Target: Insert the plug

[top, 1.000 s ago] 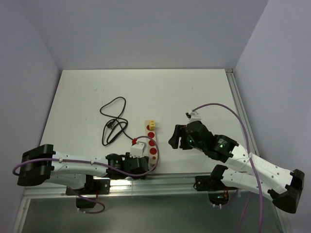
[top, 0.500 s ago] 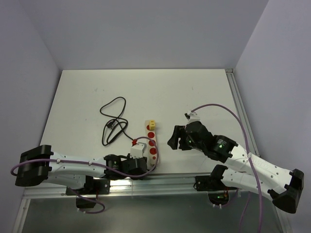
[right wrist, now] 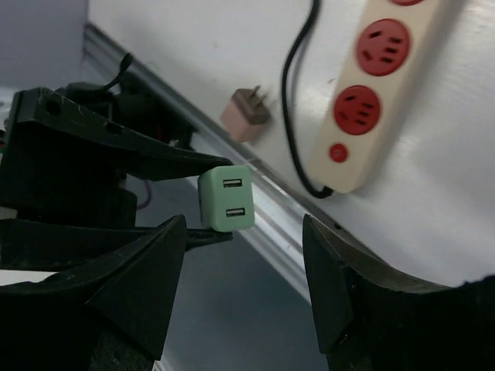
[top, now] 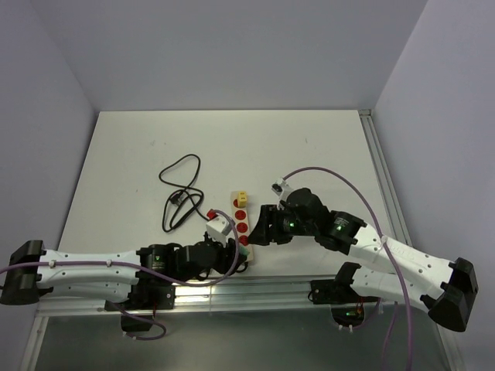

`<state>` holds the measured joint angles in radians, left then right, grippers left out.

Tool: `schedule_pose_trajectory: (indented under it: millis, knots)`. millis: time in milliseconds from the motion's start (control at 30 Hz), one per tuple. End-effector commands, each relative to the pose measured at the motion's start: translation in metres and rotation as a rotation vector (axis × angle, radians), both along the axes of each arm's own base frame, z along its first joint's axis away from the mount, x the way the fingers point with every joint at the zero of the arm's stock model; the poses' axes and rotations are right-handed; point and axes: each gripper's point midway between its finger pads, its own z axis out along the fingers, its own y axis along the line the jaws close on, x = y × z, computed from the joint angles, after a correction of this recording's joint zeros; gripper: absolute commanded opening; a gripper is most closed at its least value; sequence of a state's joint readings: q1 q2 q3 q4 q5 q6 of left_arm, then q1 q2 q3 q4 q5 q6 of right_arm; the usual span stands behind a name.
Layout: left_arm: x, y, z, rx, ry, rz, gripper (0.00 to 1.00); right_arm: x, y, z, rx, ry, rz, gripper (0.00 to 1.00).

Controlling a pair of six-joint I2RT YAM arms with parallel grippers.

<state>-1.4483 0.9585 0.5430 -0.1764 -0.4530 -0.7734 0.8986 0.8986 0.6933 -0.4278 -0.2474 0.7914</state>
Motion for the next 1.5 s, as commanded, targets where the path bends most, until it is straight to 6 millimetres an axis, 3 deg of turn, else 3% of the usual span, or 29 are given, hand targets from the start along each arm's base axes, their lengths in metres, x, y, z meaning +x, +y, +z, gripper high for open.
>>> schedule_pose_trajectory:
  millis: [0,33,267,633,867,967,1000,1033,1067,1167,1233,1333,1467]
  knots:
    - [0.006,-0.017,0.038,-0.107,-0.148,-0.068,0.0,-0.014,0.021,0.018,0.122,0.051,0.099,0.68]
    - [0.007,-0.022,0.047,-0.125,-0.175,-0.083,0.0,-0.014,0.021,0.017,0.123,0.056,0.099,0.68]
    - [0.006,-0.034,0.049,-0.11,-0.21,-0.119,0.0,-0.018,0.024,0.008,0.118,0.099,0.113,0.61]
    - [0.006,-0.029,0.058,-0.139,-0.264,-0.143,0.0,-0.027,0.029,-0.004,0.125,0.153,0.167,0.56]
    - [0.003,-0.029,0.061,-0.158,-0.275,-0.168,0.0,-0.02,0.035,0.002,0.13,0.131,0.16,0.49]
    - [0.004,-0.027,0.057,-0.144,-0.273,-0.162,0.02,-0.016,0.037,0.008,0.139,0.112,0.156,0.21]
    - [0.007,-0.026,0.057,-0.137,-0.277,-0.146,0.09,-0.015,0.037,0.009,0.139,0.109,0.153,0.0]
    - [0.01,-0.024,0.056,-0.132,-0.269,-0.12,0.21,-0.01,0.036,0.008,0.122,0.089,0.133,0.0]
    - [0.013,-0.019,0.052,-0.111,-0.263,-0.09,0.46,-0.008,0.034,0.007,0.106,0.083,0.12,0.0]
    - [0.027,-0.006,0.055,-0.119,-0.242,0.034,0.7,0.012,0.024,0.002,0.028,0.024,0.023,0.0]
    - [0.033,0.001,0.065,-0.171,-0.226,0.076,0.75,0.033,0.014,-0.005,-0.043,-0.03,-0.072,0.0]
    - [0.045,0.016,0.077,-0.249,-0.202,0.139,0.8,0.049,0.009,-0.012,-0.111,-0.067,-0.122,0.0]
    - [0.073,0.04,0.074,-0.284,-0.125,0.241,0.82,0.075,0.016,-0.013,-0.139,-0.141,-0.169,0.0]
